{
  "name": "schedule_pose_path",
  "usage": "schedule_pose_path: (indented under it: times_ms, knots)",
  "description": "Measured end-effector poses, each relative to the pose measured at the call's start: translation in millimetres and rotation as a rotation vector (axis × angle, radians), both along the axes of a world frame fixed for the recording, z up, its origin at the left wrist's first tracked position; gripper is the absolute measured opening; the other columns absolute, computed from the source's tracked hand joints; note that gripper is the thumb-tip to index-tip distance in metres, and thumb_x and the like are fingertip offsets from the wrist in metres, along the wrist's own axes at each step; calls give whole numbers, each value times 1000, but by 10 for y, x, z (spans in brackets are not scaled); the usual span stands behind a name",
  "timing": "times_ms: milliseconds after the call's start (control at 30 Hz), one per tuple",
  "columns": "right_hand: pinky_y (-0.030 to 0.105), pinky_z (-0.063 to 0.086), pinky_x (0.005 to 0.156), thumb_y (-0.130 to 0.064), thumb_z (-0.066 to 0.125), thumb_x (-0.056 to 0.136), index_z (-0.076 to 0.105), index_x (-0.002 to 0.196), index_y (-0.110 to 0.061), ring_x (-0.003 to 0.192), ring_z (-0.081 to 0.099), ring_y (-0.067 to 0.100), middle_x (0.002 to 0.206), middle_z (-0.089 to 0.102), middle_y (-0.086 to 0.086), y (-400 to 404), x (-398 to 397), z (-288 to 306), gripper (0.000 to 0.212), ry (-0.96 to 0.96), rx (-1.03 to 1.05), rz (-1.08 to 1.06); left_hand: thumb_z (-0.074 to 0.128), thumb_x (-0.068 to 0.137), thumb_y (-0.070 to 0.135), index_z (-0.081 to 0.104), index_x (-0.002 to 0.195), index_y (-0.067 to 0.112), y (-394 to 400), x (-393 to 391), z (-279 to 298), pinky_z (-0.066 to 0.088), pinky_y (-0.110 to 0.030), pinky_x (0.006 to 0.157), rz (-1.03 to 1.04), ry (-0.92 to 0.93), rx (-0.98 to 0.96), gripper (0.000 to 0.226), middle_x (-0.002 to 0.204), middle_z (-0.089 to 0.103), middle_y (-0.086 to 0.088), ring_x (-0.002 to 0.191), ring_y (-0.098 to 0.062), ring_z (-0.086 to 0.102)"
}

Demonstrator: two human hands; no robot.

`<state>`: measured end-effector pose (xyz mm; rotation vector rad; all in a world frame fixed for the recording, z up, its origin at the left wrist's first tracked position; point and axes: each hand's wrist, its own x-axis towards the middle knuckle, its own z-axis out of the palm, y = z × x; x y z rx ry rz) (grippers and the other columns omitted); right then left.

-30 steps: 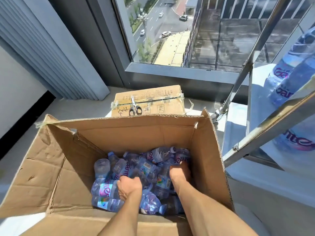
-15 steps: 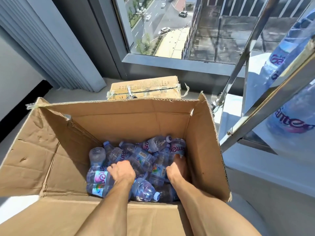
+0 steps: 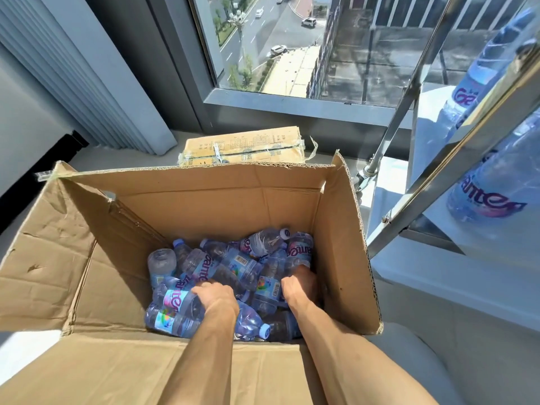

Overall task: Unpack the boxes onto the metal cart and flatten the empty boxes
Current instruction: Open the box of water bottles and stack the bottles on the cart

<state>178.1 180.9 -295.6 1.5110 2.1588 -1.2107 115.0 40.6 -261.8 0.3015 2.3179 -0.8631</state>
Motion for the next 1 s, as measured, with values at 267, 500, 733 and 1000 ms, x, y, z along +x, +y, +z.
schedule_pose_path:
  times_ms: [267, 500, 733, 1000]
  knots:
    - [30, 51, 86, -13, 50, 95, 59, 126, -8, 104, 61, 13, 126, 62, 13, -136, 43, 478, 32, -24, -79, 151, 42, 97, 32, 50, 138, 23, 27, -36, 62, 25, -47, 103, -98, -54, -61, 43, 141, 52, 1, 131, -23, 44]
    - [25, 49, 82, -15, 54, 93, 60, 124, -8, 105, 63, 22, 116, 66, 6, -198, 83, 540, 32, 34, -150, 104, 63, 84, 23, 56, 131, 15, -130, -87, 97, 27, -47, 110, 179, 24, 225, 49, 137, 54, -9, 131, -30, 44]
    - [25, 47, 90, -7, 46, 98, 54, 130, -1, 122, 55, 30, 132, 58, 15, -242, 124, 423, 33, 60, -308, 15, 74, 64, 56, 66, 111, 13, -249, -145, 252, 46, -31, 81, 603, 117, 828, 64, 112, 67, -10, 101, -31, 61]
    - [32, 58, 69, -32, 48, 96, 63, 81, -9, 72, 69, 25, 81, 70, 12, -123, -93, 588, 31, 376, -844, -427, 51, 92, 59, 66, 103, 16, 338, -227, 205, 55, -30, 65, 1299, -148, 1517, 48, 103, 69, -8, 86, -23, 68]
